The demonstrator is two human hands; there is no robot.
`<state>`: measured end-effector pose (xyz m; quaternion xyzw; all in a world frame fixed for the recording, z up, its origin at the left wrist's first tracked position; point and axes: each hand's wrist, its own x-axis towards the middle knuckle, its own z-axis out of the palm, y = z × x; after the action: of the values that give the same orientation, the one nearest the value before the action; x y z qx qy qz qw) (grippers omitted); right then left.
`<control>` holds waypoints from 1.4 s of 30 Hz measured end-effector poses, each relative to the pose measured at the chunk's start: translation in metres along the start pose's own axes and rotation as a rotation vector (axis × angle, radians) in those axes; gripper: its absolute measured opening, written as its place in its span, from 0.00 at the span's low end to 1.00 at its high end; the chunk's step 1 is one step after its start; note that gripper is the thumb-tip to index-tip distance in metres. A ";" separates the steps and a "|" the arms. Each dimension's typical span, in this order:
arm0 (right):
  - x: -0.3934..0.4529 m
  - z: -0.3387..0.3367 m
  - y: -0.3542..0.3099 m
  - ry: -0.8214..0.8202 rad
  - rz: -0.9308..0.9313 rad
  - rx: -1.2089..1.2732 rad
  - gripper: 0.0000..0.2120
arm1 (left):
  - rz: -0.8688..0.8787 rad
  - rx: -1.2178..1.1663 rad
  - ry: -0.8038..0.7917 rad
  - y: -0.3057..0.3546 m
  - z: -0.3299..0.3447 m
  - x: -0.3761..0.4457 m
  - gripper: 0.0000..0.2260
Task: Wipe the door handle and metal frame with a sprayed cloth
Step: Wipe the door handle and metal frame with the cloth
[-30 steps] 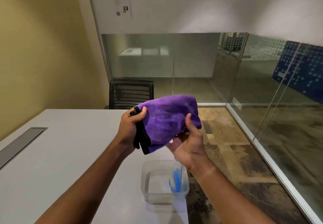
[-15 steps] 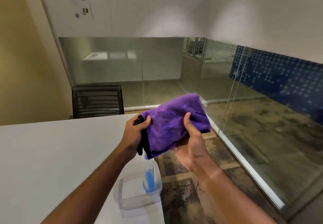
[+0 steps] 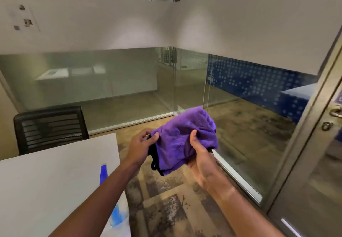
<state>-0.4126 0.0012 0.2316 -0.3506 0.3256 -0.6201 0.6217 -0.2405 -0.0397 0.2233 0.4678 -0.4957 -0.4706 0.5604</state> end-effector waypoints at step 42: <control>0.098 -0.451 -0.228 1.005 -0.738 -1.808 0.27 | 0.760 0.697 -0.799 -0.090 0.573 0.209 0.32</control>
<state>-0.9129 -0.1074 0.1811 -0.4602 0.7512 -0.3723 -0.2920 -0.8034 -0.2903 0.1986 0.2032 -0.9202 -0.1889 0.2760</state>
